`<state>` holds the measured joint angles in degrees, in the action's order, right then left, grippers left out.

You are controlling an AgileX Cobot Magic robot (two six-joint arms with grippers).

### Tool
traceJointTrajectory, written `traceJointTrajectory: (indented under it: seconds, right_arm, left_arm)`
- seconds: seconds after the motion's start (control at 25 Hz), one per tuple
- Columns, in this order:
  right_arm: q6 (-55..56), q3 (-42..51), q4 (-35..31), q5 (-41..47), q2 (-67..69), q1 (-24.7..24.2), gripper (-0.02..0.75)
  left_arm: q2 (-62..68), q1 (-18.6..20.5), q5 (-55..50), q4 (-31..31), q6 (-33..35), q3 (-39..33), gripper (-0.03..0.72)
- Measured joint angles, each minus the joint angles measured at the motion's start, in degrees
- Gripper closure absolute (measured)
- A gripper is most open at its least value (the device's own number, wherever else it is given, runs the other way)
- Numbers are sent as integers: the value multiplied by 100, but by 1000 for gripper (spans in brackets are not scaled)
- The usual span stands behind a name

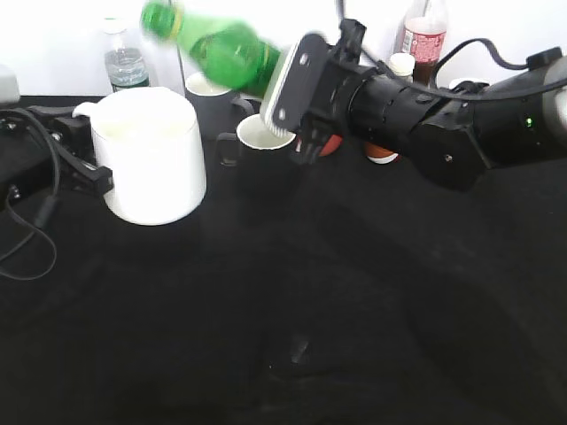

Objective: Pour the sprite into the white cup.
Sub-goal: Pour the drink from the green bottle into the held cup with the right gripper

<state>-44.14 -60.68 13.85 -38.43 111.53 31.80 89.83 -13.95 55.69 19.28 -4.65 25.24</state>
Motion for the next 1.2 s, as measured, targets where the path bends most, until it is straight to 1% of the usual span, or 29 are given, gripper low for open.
traceJointTrajectory:
  seconds: [0.12,0.16,0.32,0.44,0.6,0.8,0.96,1.2]
  right_arm:
    - [-1210,0,-539,-52,0,0,329]
    - [-1543,-4,-609,-71,0,0,329]
    - [-2657,-4,-1218,-128,0,0,339]
    - [-2964,-4,-1284,-476,0,0,341]
    - [-3609,-4,-1344,-530,0,0,341]
    - [-3887,-4,-1385,-825,0,0,341]
    - [-4255,-4,-1511,-880,0,0,341]
    - [-4464,-4,-1610,-1106,0,0,344]
  left_arm:
    - [0,0,-177,0,0,0,638]
    - [0,0,-230,0,0,0,638]
    - [0,0,-352,0,0,0,638]
    - [0,0,-479,0,0,0,638]
    - [0,0,-460,0,0,0,638]
    - [0,0,-430,0,0,0,638]
    - [0,0,-401,0,0,0,638]
    - [0,0,-289,30,0,0,638]
